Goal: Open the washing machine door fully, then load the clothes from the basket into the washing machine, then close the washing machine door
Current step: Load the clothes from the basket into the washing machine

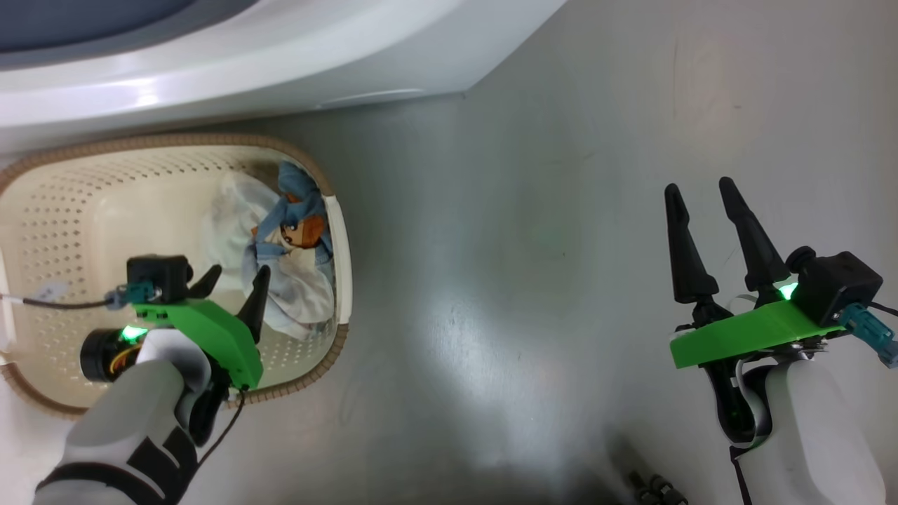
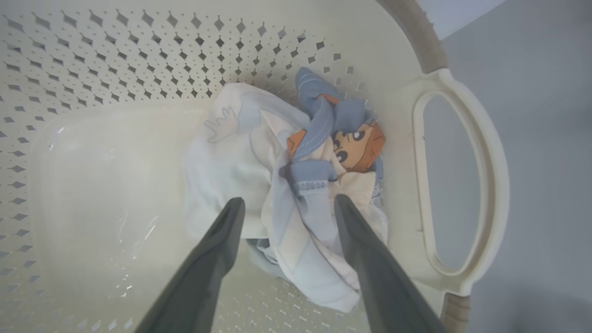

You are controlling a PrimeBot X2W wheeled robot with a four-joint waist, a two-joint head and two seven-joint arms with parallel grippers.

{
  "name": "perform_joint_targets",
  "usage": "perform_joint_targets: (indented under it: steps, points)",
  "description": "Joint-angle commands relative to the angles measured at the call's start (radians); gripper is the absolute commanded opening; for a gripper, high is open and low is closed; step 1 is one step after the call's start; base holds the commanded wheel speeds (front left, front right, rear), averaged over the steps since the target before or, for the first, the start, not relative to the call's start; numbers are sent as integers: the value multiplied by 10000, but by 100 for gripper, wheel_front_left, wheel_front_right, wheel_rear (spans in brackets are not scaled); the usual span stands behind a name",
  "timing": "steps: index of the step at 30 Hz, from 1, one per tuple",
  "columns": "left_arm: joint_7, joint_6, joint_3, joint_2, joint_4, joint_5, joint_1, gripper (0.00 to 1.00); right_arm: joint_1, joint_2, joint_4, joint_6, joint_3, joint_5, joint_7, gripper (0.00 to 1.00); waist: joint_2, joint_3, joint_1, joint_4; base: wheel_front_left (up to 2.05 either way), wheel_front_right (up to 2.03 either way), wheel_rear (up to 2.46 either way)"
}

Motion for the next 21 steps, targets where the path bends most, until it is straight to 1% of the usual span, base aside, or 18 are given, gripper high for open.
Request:
perform_joint_targets:
  steps: [1,11,19,20,21]
  points:
    - [1,-15,1,387,-11,-221,-58,100,115,21,-147,16,242,83,-118,100,-1,149,0,19,0,0,0]
    - [347,-15,-1556,695,-386,-1658,-637,100,-73,22,231,16,544,19,-118,100,-1,505,0,55,0,0,0]
    - [477,-15,-2597,932,-668,-2747,-863,100,-93,22,238,16,637,43,-118,100,-1,593,0,-3,0,0,0]
    - [503,-15,-2720,950,-702,-2867,-890,84,-96,22,224,16,649,40,-118,100,-1,600,0,-15,0,0,0]
    - [510,-15,-2964,1001,-781,-3079,-953,27,-103,22,195,16,653,30,-118,100,-1,612,0,-40,0,0,0]
